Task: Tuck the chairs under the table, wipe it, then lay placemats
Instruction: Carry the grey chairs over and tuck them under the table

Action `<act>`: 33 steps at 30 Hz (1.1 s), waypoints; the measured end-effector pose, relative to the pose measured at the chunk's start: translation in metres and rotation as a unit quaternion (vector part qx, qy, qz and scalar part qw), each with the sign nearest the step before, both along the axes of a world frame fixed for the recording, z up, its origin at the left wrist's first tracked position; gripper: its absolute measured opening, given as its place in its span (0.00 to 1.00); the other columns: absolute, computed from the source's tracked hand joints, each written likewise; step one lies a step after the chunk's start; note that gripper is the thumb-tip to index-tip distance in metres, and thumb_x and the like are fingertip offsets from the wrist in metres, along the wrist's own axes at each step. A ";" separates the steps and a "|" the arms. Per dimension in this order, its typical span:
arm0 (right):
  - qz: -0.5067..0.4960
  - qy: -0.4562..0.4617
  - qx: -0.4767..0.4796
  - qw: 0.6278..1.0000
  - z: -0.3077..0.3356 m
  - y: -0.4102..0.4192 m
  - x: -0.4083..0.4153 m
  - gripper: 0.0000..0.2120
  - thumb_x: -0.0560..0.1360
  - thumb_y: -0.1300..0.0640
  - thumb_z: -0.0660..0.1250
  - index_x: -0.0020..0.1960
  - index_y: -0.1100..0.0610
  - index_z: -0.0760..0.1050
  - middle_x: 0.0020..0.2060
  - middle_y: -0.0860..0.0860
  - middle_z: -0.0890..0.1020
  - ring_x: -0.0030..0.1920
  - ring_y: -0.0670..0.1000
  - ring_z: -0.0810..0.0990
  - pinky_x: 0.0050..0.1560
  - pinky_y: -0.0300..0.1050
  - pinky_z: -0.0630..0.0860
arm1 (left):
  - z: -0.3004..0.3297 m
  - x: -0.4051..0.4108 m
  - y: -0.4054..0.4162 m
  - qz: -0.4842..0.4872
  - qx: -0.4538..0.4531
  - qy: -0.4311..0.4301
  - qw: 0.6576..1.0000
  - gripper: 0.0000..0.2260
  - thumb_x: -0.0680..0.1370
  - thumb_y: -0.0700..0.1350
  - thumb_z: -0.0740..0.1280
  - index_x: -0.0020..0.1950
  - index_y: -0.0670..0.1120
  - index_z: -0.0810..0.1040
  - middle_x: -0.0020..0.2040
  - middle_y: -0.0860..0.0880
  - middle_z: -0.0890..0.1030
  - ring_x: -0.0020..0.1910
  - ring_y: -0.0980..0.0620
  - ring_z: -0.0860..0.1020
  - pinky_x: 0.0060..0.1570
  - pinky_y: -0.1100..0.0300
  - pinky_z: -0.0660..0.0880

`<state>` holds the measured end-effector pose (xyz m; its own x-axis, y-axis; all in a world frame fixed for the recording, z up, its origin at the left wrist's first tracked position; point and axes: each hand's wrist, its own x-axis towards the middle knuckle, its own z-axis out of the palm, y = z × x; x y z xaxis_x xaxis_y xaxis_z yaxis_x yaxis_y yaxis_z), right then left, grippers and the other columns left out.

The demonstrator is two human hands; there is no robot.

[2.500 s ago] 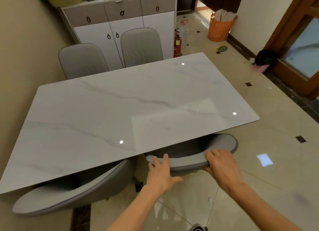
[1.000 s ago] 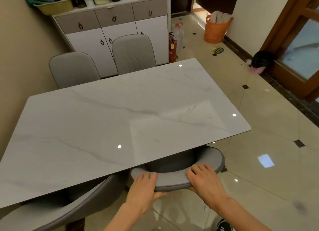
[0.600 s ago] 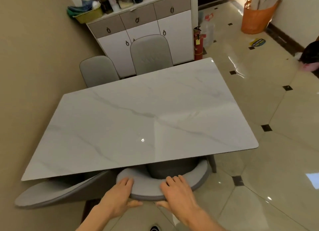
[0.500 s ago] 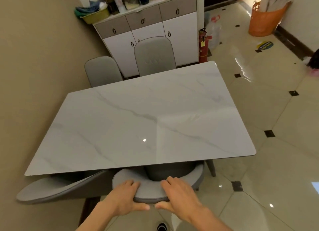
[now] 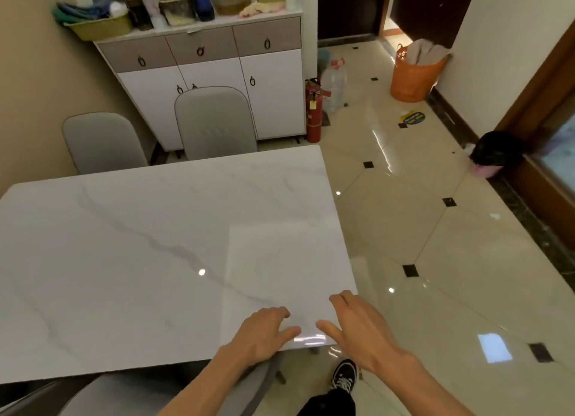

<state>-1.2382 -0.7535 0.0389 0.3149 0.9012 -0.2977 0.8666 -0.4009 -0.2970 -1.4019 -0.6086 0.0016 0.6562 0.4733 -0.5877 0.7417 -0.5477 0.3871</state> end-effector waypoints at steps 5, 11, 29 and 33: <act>-0.014 -0.041 0.001 0.999 0.011 0.022 0.086 0.23 0.80 0.38 0.55 0.64 0.54 0.70 0.57 0.51 0.76 0.54 0.51 0.74 0.50 0.44 0.69 | -0.003 0.112 0.016 -0.028 0.042 -0.024 0.998 0.25 0.81 0.62 0.57 0.74 0.50 0.69 0.69 0.50 0.75 0.65 0.50 0.75 0.62 0.58 0.70; -0.020 -0.076 -0.035 0.996 0.013 0.049 0.187 0.21 0.80 0.39 0.55 0.60 0.55 0.72 0.55 0.53 0.77 0.54 0.53 0.74 0.53 0.45 0.70 | -0.001 0.211 0.044 -0.053 0.081 0.014 0.995 0.24 0.81 0.61 0.58 0.66 0.44 0.73 0.61 0.45 0.78 0.58 0.46 0.78 0.56 0.52 0.74; 0.171 0.010 -0.062 0.983 -0.048 0.148 0.445 0.25 0.81 0.39 0.53 0.67 0.57 0.69 0.63 0.54 0.72 0.61 0.54 0.71 0.57 0.47 0.71 | -0.005 0.407 0.072 0.175 0.019 0.068 0.982 0.19 0.81 0.58 0.60 0.59 0.43 0.75 0.56 0.44 0.79 0.53 0.44 0.78 0.54 0.50 0.76; 0.197 -0.035 -0.050 0.979 -0.021 0.197 0.518 0.26 0.81 0.39 0.52 0.68 0.56 0.69 0.63 0.54 0.73 0.60 0.54 0.73 0.56 0.47 0.72 | 0.019 0.459 0.098 0.206 0.035 0.061 0.976 0.19 0.81 0.58 0.60 0.60 0.44 0.75 0.57 0.45 0.79 0.54 0.45 0.78 0.54 0.52 0.76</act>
